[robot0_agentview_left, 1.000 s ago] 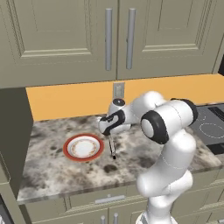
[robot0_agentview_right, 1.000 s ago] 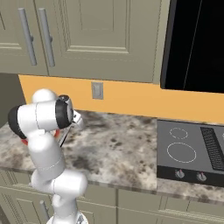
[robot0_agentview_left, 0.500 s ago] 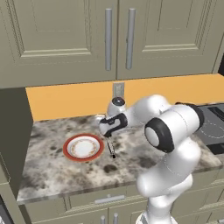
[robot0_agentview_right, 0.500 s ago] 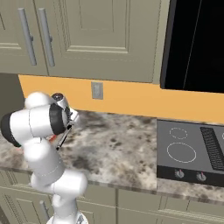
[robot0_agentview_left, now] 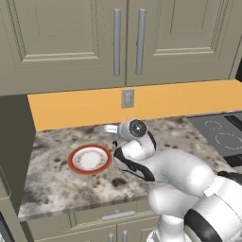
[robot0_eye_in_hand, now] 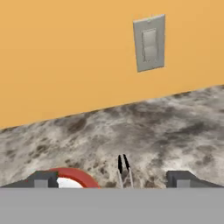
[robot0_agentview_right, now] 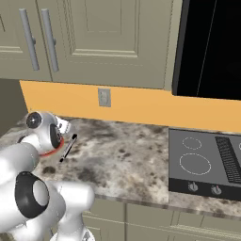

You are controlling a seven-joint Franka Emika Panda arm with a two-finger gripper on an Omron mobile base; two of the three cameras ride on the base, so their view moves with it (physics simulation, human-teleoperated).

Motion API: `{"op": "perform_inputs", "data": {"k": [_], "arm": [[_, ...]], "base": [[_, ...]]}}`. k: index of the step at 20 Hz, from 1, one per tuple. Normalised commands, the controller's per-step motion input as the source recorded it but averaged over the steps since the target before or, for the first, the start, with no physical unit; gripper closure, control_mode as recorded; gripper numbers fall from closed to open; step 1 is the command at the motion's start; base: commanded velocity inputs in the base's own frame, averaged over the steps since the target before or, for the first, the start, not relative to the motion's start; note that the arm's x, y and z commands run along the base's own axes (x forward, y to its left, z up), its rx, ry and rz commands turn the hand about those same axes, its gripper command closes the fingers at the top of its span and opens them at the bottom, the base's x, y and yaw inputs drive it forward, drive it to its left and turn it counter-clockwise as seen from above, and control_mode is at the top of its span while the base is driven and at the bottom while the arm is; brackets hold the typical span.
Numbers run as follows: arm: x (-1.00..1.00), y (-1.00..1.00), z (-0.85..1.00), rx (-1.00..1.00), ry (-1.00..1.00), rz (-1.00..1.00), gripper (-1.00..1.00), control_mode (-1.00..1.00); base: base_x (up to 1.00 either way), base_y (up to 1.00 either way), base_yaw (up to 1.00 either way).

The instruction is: Pick up the tongs from the counter and place them near the plate next to the oven.

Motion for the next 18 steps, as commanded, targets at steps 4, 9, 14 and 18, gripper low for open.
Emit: {"op": "perform_inputs", "data": {"k": [4, 9, 14, 18], "arm": [[-1.0, 0.17, 1.0, 0.03, -0.39, -0.03, -1.0, -1.0], [-1.0, 0.16, 1.0, 0.07, -0.26, -0.04, -1.0, -1.0], [-1.0, 0.04, 1.0, 0.12, -0.2, 0.0, -1.0, -1.0], [-1.0, 0.1, 1.0, 0.14, -0.14, -0.02, -1.0, -1.0]], "base": [[0.0, 0.0, 0.0], [0.0, 0.0, 0.0], [0.0, 0.0, 0.0], [0.0, 0.0, 0.0]]}}
